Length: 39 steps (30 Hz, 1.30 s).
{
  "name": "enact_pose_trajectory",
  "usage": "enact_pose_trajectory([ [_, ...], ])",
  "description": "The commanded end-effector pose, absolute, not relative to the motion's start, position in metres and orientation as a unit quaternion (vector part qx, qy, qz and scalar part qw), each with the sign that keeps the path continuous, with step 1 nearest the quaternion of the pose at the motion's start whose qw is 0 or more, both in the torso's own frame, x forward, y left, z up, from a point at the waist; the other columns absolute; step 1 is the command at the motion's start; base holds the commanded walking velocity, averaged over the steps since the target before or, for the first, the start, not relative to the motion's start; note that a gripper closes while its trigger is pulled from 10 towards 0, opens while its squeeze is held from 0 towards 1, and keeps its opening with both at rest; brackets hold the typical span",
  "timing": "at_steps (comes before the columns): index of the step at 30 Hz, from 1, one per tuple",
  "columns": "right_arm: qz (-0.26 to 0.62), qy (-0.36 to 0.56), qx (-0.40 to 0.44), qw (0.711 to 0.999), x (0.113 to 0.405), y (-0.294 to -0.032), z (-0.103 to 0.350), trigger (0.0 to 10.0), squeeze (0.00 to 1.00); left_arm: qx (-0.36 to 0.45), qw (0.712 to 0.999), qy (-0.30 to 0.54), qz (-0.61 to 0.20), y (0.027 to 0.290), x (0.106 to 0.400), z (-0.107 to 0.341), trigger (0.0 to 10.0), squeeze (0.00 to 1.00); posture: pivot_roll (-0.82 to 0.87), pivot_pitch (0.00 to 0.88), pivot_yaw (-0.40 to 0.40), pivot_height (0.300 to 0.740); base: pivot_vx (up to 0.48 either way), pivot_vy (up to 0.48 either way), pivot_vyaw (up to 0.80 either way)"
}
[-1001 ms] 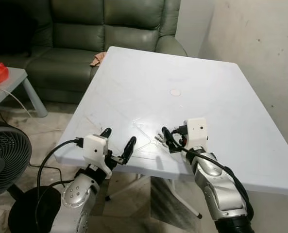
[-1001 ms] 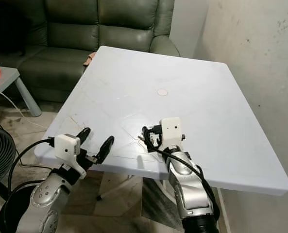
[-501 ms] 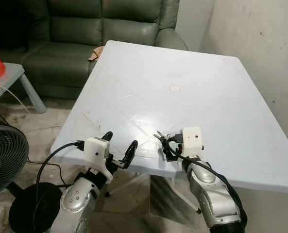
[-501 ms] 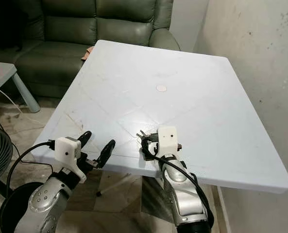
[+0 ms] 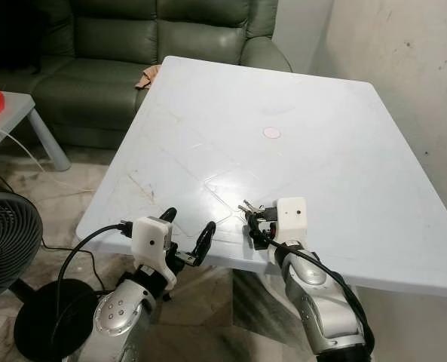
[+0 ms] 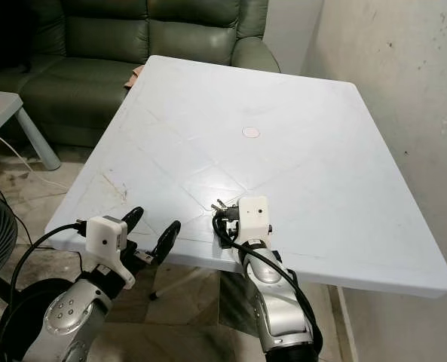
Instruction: Hang keys on a hook
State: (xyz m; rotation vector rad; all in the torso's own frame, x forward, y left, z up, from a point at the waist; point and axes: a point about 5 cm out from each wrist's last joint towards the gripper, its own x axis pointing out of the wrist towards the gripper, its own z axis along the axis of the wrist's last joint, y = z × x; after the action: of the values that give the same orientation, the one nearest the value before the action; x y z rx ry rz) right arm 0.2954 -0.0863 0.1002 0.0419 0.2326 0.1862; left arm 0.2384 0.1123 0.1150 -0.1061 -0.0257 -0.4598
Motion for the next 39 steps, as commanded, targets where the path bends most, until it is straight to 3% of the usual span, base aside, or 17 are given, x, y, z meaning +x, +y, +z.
enact_pose_trajectory([
  [1, 0.088, 0.114, 0.023, 0.989, 0.297, -0.085, 0.101, 8.9, 0.0, -0.047, 0.972, -0.015, -0.228, 0.11, 0.237, 0.118, 10.0, 0.0, 0.12, 0.113, -0.079, 0.74, 0.0, 0.0, 0.0],
  [2, 0.087, 0.113, 0.024, 0.989, 0.298, -0.084, 0.101, 7.9, 0.0, -0.047, 0.972, -0.015, -0.228, 0.11, 0.237, 0.118, 10.0, 0.0, 0.12, 0.112, -0.079, 0.74, 0.0, 0.0, 0.0],
  [4, 0.086, 0.112, 0.026, 0.99, 0.299, -0.083, 0.102, 7.8, 0.0, -0.047, 0.972, -0.016, -0.228, 0.109, 0.238, 0.118, 10.0, 0.0, 0.12, 0.108, -0.08, 0.74, 0.0, 0.0, 0.0],
  [5, 0.086, 0.111, 0.027, 0.99, 0.299, -0.083, 0.103, 4.7, 0.0, -0.046, 0.972, -0.017, -0.228, 0.109, 0.239, 0.119, 10.0, 0.0, 0.12, 0.106, -0.08, 0.74, 0.0, 0.0, 0.0],
  [7, 0.085, 0.111, 0.028, 0.99, 0.3, -0.083, 0.103, 4.7, 0.0, -0.046, 0.972, -0.018, -0.228, 0.11, 0.24, 0.119, 10.0, 0.0, 0.12, 0.106, -0.08, 0.74, 0.0, 0.0, 0.0],
  [8, 0.084, 0.109, 0.028, 0.99, 0.299, -0.083, 0.103, 2.8, 0.0, -0.045, 0.973, -0.019, -0.228, 0.11, 0.241, 0.12, 10.0, 0.0, 0.12, 0.107, -0.083, 0.74, 0.0, 0.0, 0.0],
  [9, 0.084, 0.109, 0.028, 0.99, 0.299, -0.083, 0.103, 2.8, 0.0, -0.045, 0.973, -0.019, -0.228, 0.11, 0.241, 0.12, 10.0, 0.0, 0.12, 0.107, -0.083, 0.74, 0.0, 0.0, 0.0],
  [10, 0.083, 0.108, 0.027, 0.99, 0.299, -0.083, 0.103, 0.0, 0.0, -0.044, 0.973, -0.02, -0.227, 0.111, 0.241, 0.12, 10.0, 0.0, 0.13, 0.108, -0.085, 0.74, 0.0, 0.0, 0.0],
  [23, 0.088, 0.111, 0.034, 0.989, 0.298, -0.076, 0.101, 0.0, 0.0, -0.045, 0.974, -0.018, -0.221, 0.111, 0.236, 0.12, 10.0, 0.0, 0.15, 0.118, -0.093, 0.74, 0.0, 0.0, 0.0],
  [24, 0.088, 0.111, 0.034, 0.989, 0.298, -0.075, 0.101, 1.2, 0.0, -0.046, 0.975, -0.017, -0.219, 0.111, 0.236, 0.12, 10.0, 0.0, 0.15, 0.122, -0.095, 0.74, 0.0, 0.0, 0.0],
  [26, 0.088, 0.111, 0.034, 0.989, 0.297, -0.075, 0.101, 1.2, 0.0, -0.045, 0.975, -0.017, -0.218, 0.111, 0.235, 0.12, 10.0, 0.0, 0.15, 0.122, -0.095, 0.74, 0.0, 0.0, 0.0],
  [27, 0.09, 0.113, 0.036, 0.989, 0.297, -0.075, 0.101, 2.5, 0.0, -0.045, 0.975, -0.017, -0.218, 0.111, 0.235, 0.12, 10.0, 0.0, 0.16, 0.125, -0.096, 0.74, 0.0, 0.0, 0.0],
  [28, 0.092, 0.115, 0.036, 0.989, 0.297, -0.074, 0.1, 5.6, 0.0, -0.046, 0.975, -0.017, -0.216, 0.111, 0.234, 0.121, 10.0, 0.0, 0.16, 0.131, -0.1, 0.74, 0.0, 0.0, 0.0],
  [29, 0.094, 0.118, 0.037, 0.988, 0.296, -0.073, 0.099, 9.8, 0.0, -0.046, 0.975, -0.017, -0.215, 0.111, 0.234, 0.121, 10.0, 0.0, 0.16, 0.131, -0.1, 0.74, 0.0, 0.0, 0.0],
  [39, 0.099, 0.122, 0.043, 0.987, 0.296, -0.07, 0.098, 10.0, 0.0, -0.047, 0.978, -0.016, -0.202, 0.112, 0.229, 0.121, 10.0, 0.0, 0.19, 0.143, -0.113, 0.74, 0.0, 0.0, 0.0],
])
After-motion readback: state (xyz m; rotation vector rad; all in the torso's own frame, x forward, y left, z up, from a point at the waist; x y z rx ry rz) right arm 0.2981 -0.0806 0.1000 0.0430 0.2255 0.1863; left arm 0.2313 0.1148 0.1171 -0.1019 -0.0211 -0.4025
